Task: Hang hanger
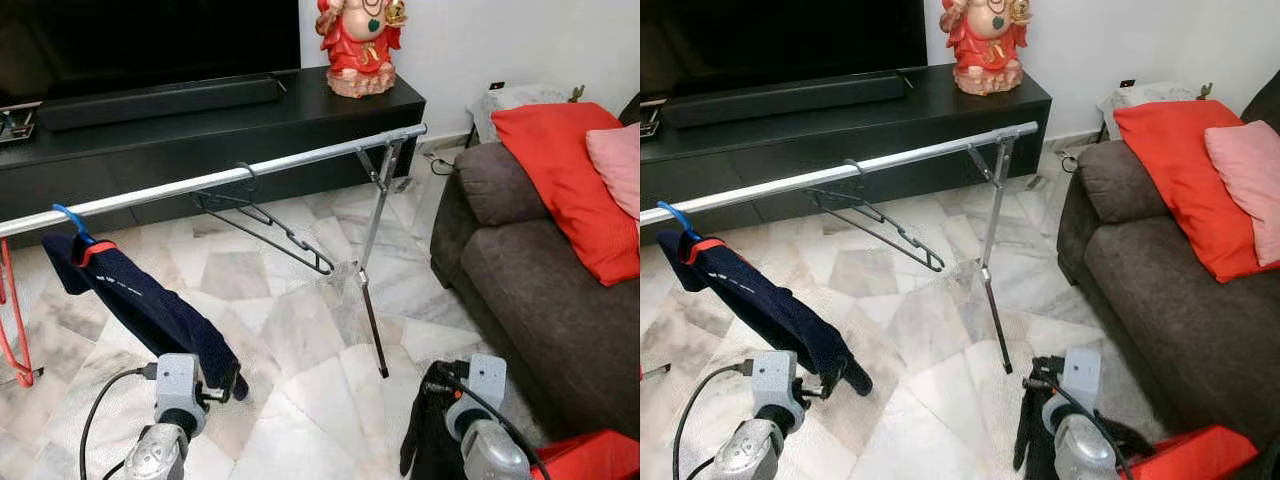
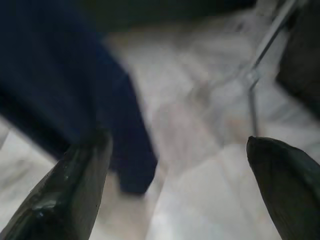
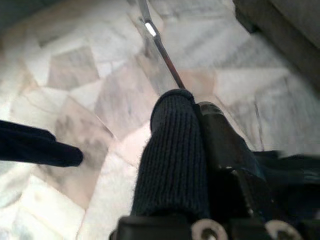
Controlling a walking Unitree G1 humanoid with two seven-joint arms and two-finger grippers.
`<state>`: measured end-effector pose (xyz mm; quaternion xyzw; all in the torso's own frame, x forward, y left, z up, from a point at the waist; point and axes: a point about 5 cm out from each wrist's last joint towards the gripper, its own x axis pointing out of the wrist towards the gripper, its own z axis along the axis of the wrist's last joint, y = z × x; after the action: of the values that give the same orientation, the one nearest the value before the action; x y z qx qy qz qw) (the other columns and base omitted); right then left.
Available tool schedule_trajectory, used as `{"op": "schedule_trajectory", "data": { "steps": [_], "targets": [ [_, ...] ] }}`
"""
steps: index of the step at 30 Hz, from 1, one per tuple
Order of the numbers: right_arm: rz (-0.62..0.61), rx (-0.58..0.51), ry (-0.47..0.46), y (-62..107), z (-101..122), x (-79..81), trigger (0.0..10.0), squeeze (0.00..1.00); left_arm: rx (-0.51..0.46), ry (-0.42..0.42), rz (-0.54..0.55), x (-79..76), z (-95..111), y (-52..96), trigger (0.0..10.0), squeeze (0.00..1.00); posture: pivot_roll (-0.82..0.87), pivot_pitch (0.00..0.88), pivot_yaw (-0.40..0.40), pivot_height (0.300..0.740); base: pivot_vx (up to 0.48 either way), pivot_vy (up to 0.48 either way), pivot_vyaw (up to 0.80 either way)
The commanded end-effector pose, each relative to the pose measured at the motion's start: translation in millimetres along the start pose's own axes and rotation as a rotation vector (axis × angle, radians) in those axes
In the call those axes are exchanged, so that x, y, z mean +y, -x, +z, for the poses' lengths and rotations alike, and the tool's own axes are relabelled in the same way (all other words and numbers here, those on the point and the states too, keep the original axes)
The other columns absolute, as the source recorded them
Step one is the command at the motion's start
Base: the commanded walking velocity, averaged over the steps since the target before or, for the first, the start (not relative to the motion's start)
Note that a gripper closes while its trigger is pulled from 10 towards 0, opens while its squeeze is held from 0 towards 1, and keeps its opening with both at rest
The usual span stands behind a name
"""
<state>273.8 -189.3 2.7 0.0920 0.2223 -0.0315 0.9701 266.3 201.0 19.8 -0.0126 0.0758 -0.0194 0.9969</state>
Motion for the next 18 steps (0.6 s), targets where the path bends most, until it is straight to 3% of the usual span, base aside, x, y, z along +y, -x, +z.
{"op": "schedule_trajectory", "data": {
  "steps": [1,3,7,9,13,18],
  "targets": [
    [-0.034,-0.056,-0.047,-1.7,7.6,-3.9,10.0,0.00,-0.013,-0.001,-0.013,1.4,1.0,10.4,10.0,0.00,-0.07,0.137,0.062,0.740,0.000,0.000,0.00],
    [-0.047,-0.113,-0.093,-1.4,15.5,-4.4,10.0,0.00,-0.050,-0.034,-0.021,0.1,8.6,14.9,10.0,0.00,-0.07,0.135,0.061,0.740,0.000,0.000,0.00],
    [-0.114,-0.191,-0.072,0.4,23.0,-15.5,10.0,0.00,-0.094,0.014,0.035,-0.8,20.8,12.3,10.0,0.00,-0.07,0.124,0.059,0.740,0.000,0.000,0.41],
    [-0.146,-0.218,-0.136,1.5,25.7,-23.1,10.0,0.00,-0.128,-0.037,-0.001,-6.9,27.4,12.1,10.0,0.00,-0.07,0.121,0.057,0.740,0.000,0.000,0.77],
    [-0.060,-0.207,-0.028,-0.8,24.4,-13.7,10.0,0.00,-0.151,-0.080,-0.054,-15.4,30.3,10.1,10.0,0.00,-0.06,0.115,0.047,0.740,0.000,0.000,0.77],
    [-0.039,-0.228,-0.010,-3.1,24.7,-9.4,10.0,0.00,-0.133,-0.081,-0.061,-17.5,30.1,12.7,10.0,0.00,-0.07,0.122,0.048,0.740,0.000,0.000,0.76]
  ]
}}
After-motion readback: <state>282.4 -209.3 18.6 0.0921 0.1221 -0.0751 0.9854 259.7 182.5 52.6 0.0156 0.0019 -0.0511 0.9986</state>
